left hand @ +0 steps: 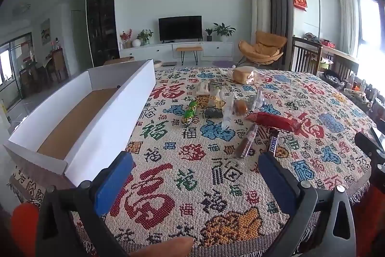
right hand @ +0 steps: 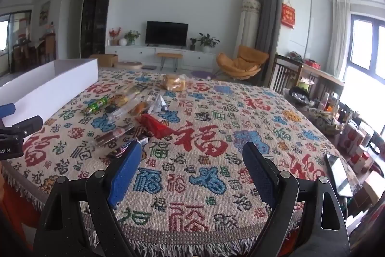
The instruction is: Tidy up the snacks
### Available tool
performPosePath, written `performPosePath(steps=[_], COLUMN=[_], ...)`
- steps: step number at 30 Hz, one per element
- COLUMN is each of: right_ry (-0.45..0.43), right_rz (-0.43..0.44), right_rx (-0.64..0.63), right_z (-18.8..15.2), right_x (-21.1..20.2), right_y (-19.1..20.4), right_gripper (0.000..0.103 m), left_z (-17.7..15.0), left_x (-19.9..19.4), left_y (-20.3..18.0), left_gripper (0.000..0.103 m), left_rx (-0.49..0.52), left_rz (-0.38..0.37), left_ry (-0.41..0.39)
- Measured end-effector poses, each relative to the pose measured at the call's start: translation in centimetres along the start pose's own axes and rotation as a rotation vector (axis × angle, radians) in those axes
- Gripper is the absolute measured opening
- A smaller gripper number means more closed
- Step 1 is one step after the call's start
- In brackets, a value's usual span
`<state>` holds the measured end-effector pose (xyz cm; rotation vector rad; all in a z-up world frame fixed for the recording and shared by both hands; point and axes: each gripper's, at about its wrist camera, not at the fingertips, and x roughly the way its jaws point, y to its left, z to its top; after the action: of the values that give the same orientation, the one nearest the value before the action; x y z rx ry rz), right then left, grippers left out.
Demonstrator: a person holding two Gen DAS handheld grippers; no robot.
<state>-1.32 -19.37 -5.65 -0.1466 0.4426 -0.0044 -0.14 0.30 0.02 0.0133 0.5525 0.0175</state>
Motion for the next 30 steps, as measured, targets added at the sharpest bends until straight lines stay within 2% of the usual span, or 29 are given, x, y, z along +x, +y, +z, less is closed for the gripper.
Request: performPosePath(steps=[30], right_ry=[0.013], right_rz=[-0.003], right_rx=[0.001], right_z=[-0.53], right_x=[0.60], right_y=[-0.34], right_gripper=[0.088], left_z=[-0.44], left_x=[0.92], left_y=[-0.50], left_gripper=[0.103], left_rx=[0.024], left_rz=[0.008], left_ry=[0.021])
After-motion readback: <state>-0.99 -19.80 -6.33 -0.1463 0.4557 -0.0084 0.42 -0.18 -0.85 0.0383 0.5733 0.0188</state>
